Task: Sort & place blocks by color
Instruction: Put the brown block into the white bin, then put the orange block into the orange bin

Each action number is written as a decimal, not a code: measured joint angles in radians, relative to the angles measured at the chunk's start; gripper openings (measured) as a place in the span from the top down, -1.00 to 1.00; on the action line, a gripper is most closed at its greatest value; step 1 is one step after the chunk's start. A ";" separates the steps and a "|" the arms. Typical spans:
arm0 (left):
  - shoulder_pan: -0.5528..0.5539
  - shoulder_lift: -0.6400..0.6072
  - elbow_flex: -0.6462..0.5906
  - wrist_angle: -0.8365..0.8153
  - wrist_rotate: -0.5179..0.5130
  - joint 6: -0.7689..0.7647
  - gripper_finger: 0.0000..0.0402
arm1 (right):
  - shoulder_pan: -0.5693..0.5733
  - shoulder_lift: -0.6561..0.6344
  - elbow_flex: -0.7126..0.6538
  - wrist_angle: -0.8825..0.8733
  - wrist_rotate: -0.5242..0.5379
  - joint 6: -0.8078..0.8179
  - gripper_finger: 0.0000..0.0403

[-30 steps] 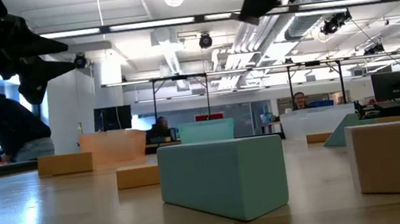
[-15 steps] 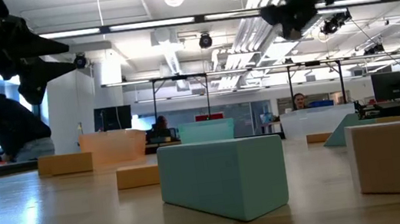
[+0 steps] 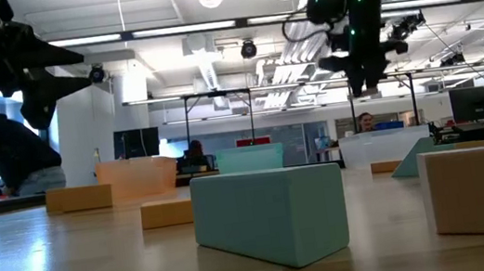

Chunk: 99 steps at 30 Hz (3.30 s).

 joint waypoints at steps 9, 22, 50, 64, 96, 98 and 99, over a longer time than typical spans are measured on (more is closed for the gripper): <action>0.000 0.000 0.000 0.000 -0.002 -0.004 0.11 | -0.067 0.151 0.000 -0.044 -0.152 0.008 0.52; 0.000 0.000 0.000 0.000 -0.003 -0.004 0.02 | -0.110 0.277 0.000 -0.051 -0.249 -0.020 0.52; -0.001 0.017 0.042 -0.016 0.065 0.018 -0.11 | -0.090 0.120 0.000 -0.069 -0.245 -0.040 0.08; 0.000 0.348 0.349 -0.309 0.005 0.345 -0.11 | 0.004 -0.135 0.000 -0.027 -0.214 0.034 0.08; 0.000 1.059 0.465 -0.393 0.038 0.344 -0.11 | 0.089 -0.161 0.000 -0.009 -0.216 -0.020 0.08; 0.000 1.087 0.465 -0.393 0.033 0.343 -0.11 | 0.089 -0.161 0.000 -0.009 -0.218 -0.022 0.08; 0.000 1.102 0.465 -0.392 0.028 0.338 -0.11 | 0.089 -0.161 0.000 -0.009 -0.218 -0.022 0.08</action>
